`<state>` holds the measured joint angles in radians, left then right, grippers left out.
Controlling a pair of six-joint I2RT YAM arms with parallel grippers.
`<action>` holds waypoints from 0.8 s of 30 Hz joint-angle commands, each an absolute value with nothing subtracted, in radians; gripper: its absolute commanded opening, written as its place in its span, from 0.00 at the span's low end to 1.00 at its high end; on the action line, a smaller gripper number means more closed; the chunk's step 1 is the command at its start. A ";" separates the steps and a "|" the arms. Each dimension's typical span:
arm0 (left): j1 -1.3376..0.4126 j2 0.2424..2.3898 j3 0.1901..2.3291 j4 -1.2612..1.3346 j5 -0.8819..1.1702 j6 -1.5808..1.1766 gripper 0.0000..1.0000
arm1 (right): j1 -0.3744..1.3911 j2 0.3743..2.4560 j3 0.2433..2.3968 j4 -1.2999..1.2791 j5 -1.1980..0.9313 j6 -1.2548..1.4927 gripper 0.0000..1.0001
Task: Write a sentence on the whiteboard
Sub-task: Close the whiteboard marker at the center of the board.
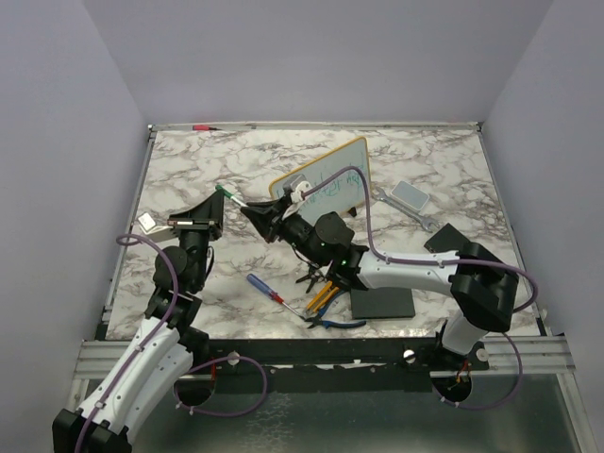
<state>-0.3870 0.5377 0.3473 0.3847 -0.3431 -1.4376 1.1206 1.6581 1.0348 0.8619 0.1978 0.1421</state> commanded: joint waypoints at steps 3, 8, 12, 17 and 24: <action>-0.429 0.529 0.361 0.403 -0.096 -1.423 0.00 | 1.121 1.724 1.121 0.840 0.251 0.142 0.01; -0.428 0.519 0.350 0.405 -0.097 -1.428 0.00 | 1.121 1.741 1.146 0.849 0.281 0.127 0.01; -0.429 0.490 0.336 0.390 -0.127 -1.431 0.00 | 1.121 1.721 1.114 0.883 0.308 0.109 0.01; -0.428 0.469 0.372 0.296 -0.164 -1.364 0.32 | 1.121 1.676 1.070 0.882 0.375 0.086 0.01; -0.428 0.493 0.472 0.205 -0.199 -1.230 0.73 | 1.121 1.560 0.958 0.903 0.410 0.082 0.01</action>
<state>-0.4232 0.4789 0.3969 0.2642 -0.1944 -1.3338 1.1183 1.6493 1.0111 0.8730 0.3595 0.1001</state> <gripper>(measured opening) 0.634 0.109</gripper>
